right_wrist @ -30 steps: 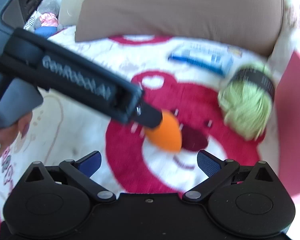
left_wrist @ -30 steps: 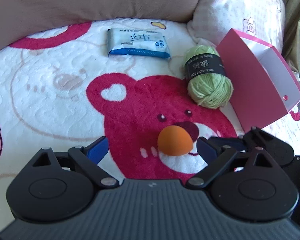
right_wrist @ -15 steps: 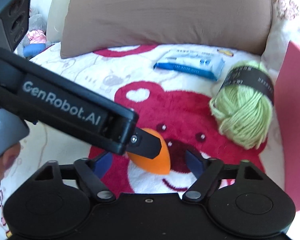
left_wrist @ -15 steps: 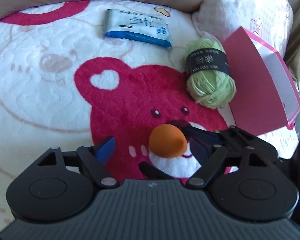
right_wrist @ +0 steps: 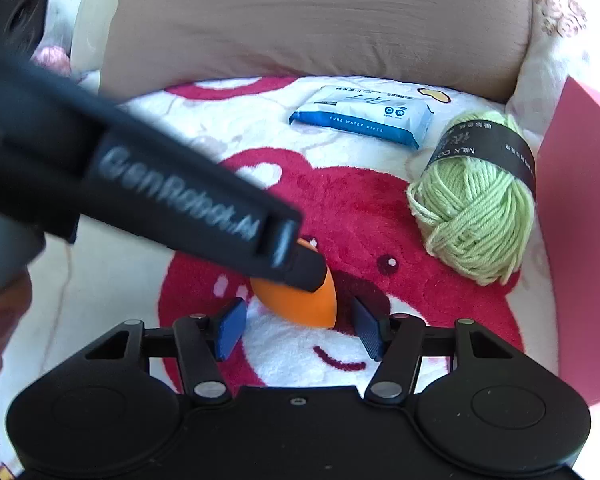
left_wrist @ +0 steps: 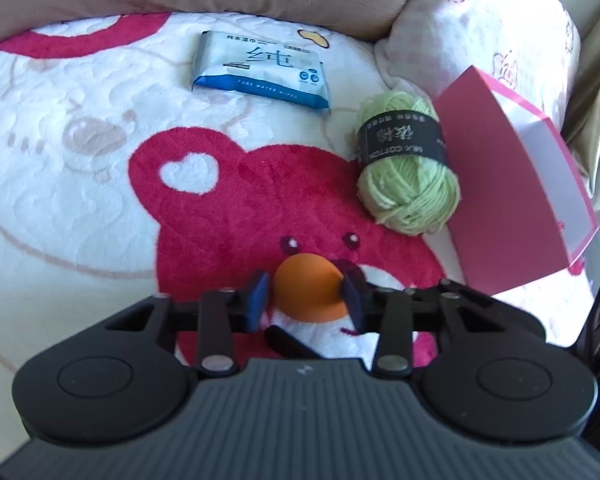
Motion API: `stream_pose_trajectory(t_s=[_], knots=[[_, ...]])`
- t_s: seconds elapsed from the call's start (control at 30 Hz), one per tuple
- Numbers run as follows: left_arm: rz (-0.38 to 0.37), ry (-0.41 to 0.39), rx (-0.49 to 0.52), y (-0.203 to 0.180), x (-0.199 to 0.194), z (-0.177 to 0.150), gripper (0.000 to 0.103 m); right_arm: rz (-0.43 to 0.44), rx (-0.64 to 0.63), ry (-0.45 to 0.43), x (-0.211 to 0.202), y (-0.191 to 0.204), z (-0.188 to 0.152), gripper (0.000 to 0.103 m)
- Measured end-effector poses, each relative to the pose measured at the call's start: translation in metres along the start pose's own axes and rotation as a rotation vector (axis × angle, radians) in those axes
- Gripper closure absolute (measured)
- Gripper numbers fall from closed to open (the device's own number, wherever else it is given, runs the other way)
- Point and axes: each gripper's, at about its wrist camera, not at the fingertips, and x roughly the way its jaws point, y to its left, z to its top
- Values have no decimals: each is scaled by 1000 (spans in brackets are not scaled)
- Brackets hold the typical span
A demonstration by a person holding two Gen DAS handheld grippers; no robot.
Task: Organize objects
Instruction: 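Lower the open right tool around the orange makeup sponge, then close the right tool fingers on the orange sponge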
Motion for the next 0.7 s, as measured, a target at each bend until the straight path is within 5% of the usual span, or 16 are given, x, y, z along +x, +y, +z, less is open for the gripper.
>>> stream_pose_trajectory(t_s=[0.1, 0.2, 0.7], knots=[[28, 2, 48, -8, -1, -3, 67, 13, 18, -3, -3, -4, -1, 43], [19, -3, 34, -8, -4, -4, 68, 30, 31, -16, -9, -8, 0, 58], [-3, 34, -4, -10, -7, -4, 68, 58, 61, 0, -23, -13, -4, 59]])
